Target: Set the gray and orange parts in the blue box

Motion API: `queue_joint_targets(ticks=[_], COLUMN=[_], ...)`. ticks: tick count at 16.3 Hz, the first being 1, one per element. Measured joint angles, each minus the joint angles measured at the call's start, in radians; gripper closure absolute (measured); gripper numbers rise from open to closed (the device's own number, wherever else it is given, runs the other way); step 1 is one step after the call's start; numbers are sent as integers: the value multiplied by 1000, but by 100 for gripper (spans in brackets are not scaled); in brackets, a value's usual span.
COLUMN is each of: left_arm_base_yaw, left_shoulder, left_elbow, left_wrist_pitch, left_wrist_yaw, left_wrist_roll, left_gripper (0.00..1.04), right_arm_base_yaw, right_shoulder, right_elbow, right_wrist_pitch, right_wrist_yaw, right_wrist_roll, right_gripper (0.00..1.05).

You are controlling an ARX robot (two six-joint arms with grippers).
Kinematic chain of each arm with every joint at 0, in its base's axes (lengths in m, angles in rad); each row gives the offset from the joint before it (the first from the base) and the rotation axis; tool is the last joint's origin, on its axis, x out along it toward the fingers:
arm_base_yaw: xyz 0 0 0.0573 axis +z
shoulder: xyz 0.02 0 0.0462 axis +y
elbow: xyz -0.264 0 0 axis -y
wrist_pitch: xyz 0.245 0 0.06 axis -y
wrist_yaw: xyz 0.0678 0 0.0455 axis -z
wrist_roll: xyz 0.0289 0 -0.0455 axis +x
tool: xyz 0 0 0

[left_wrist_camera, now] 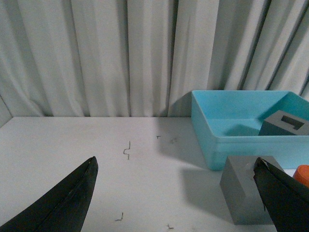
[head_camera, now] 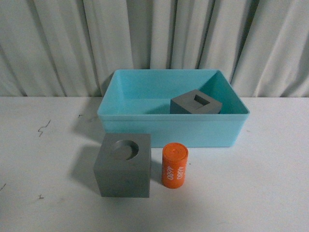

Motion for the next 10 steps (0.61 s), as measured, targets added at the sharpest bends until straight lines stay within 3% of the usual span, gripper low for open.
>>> queue_joint_targets(ticks=[1,3,4,10], left_arm_base_yaw=[-1,-1,-1,-1], left_shoulder=[0,0,0,0], left_elbow=[0,0,0,0], left_wrist_pitch=[0,0,0,0], left_wrist_yaw=[0,0,0,0], left_wrist_roll=[0,0,0,0], left_gripper=[7,7,7,7], right_arm_base_yaw=[-15,-131,-129,-129], right_shoulder=[-23,-89,-153,-293], right_elbow=[-7,-35,-66,-109], right_wrist_pitch=[-1,-29,-71,-143], right_wrist_yaw=[-12,-116,-131,-131], right_wrist_roll=[-42,-83,-98,-101], right_gripper=[57,85,103,103])
